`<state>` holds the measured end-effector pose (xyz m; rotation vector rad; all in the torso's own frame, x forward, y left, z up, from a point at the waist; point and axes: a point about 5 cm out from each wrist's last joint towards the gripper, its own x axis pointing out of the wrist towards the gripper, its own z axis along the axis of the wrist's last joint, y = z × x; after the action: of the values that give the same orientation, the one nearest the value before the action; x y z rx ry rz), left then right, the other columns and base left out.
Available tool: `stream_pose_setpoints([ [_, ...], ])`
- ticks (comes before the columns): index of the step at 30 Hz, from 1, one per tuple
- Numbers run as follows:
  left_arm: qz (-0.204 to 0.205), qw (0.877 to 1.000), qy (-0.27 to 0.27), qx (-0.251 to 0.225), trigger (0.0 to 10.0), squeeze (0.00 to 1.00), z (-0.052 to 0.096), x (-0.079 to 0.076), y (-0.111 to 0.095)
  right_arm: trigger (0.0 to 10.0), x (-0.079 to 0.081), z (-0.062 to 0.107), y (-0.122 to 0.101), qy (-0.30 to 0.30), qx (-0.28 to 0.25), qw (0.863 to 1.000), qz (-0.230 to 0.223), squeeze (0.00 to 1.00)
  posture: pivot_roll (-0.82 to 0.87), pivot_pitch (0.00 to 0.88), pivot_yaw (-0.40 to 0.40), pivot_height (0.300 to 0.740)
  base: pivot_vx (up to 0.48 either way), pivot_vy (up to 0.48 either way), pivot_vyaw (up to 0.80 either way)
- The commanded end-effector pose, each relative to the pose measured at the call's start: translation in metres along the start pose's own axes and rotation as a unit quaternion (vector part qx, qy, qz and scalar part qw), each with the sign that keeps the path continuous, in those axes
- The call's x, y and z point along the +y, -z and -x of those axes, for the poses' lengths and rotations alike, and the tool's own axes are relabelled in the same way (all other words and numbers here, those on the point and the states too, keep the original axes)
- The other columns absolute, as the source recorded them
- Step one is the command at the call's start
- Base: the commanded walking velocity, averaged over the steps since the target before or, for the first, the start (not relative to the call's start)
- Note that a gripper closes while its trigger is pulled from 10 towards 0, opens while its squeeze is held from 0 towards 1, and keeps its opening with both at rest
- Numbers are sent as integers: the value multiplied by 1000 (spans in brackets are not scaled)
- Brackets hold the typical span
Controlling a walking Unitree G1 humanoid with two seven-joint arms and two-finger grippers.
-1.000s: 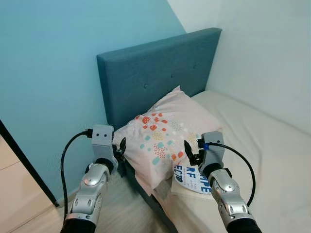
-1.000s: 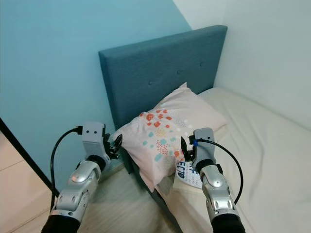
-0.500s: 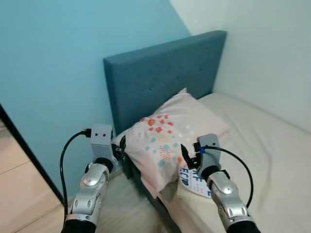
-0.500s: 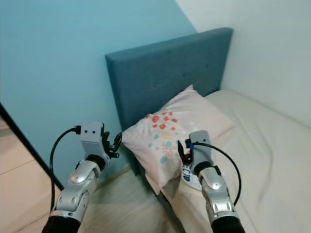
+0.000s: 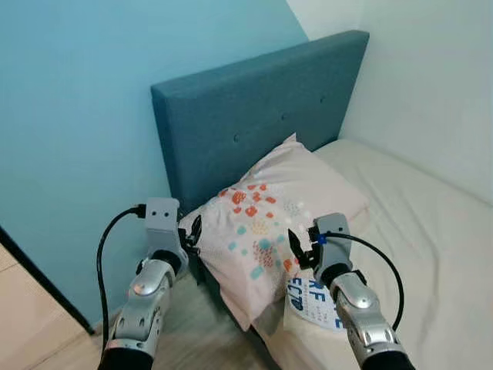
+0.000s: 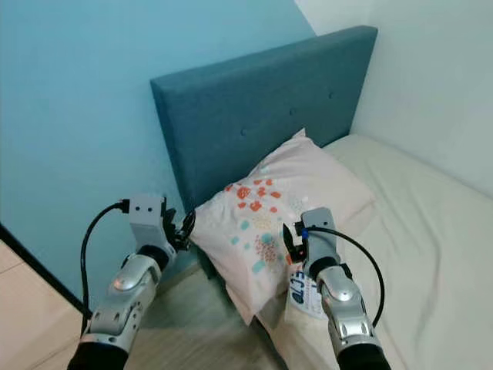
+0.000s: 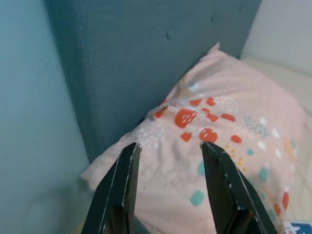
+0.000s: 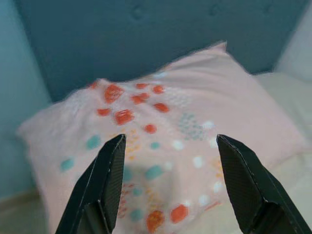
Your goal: Clean up the room
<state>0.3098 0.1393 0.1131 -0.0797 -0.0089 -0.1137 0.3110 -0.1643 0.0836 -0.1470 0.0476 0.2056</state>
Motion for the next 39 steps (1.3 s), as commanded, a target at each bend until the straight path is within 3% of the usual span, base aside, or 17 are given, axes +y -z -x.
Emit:
stream_pose_setpoints([
  [1,2,1000,5,-2,10000,0,0,-3,1,10000,0,2,2,0,4,1000,2,0,-14,0,-19,740,379,0,0],
  [7,4,1000,6,-4,10000,0,0,-3,0,10000,0,2,2,-1,4,1000,2,0,-15,0,-18,740,341,0,0],
  [27,7,1000,28,-1,10000,0,2,-8,1,10000,1,5,5,7,7,1000,-10,0,-15,0,-13,740,0,0,0],
  [32,-4,999,31,8,10000,0,1,-9,4,10000,-2,6,6,21,12,999,-35,0,-15,0,-11,740,0,0,0],
  [39,-3,999,35,7,10000,0,0,-10,4,10000,-2,6,8,22,22,997,-67,0,-16,0,-7,740,0,0,-800],
])
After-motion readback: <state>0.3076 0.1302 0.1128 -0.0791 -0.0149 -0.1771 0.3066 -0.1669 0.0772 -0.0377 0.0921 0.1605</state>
